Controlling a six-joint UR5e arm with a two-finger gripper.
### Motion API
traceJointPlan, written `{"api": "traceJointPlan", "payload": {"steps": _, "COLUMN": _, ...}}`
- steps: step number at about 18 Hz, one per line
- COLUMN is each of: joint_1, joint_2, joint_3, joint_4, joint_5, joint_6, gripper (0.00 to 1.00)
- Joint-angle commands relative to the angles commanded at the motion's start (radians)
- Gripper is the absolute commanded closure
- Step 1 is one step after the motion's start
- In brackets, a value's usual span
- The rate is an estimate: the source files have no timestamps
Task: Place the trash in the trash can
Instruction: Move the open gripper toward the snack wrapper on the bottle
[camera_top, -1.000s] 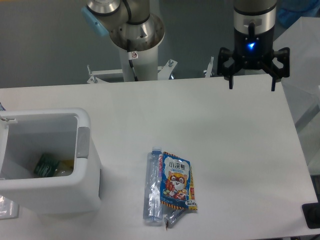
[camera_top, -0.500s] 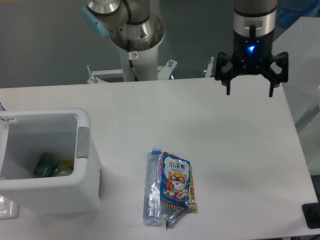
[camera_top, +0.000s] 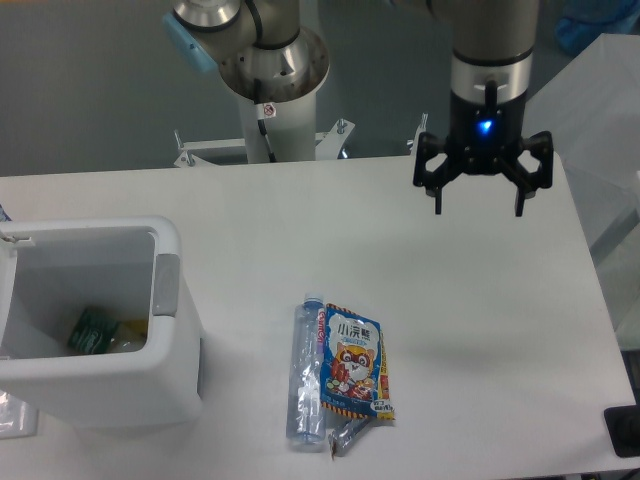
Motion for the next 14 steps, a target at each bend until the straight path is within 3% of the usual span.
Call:
{"api": "traceJointPlan", "payload": {"steps": 3, "joint_1": -0.028, "joint_2": -0.021, "joint_3": -0.023, "joint_4": 0.003, "joint_5": -0.003, "joint_6": -0.029, "gripper": 0.00}}
{"api": "traceJointPlan", "payload": {"steps": 9, "joint_1": -0.061, "joint_2": -0.113, "joint_3": 0.001, "joint_4": 0.014, "joint_5": -0.009, "joint_6": -0.179, "gripper": 0.00}}
{"api": "traceJointPlan", "payload": {"steps": 12, "joint_1": -0.063, "joint_2": -0.201, "joint_3": 0.040, "joint_4": 0.070, "joint_5": -0.009, "joint_6": -0.288, "gripper": 0.00}}
{"api": "traceJointPlan", "payload": {"steps": 14, "joint_1": -0.068, "joint_2": -0.279, "joint_3": 0.098, "joint_4": 0.090, "joint_5": -0.009, "joint_6": -0.382, "gripper": 0.00}}
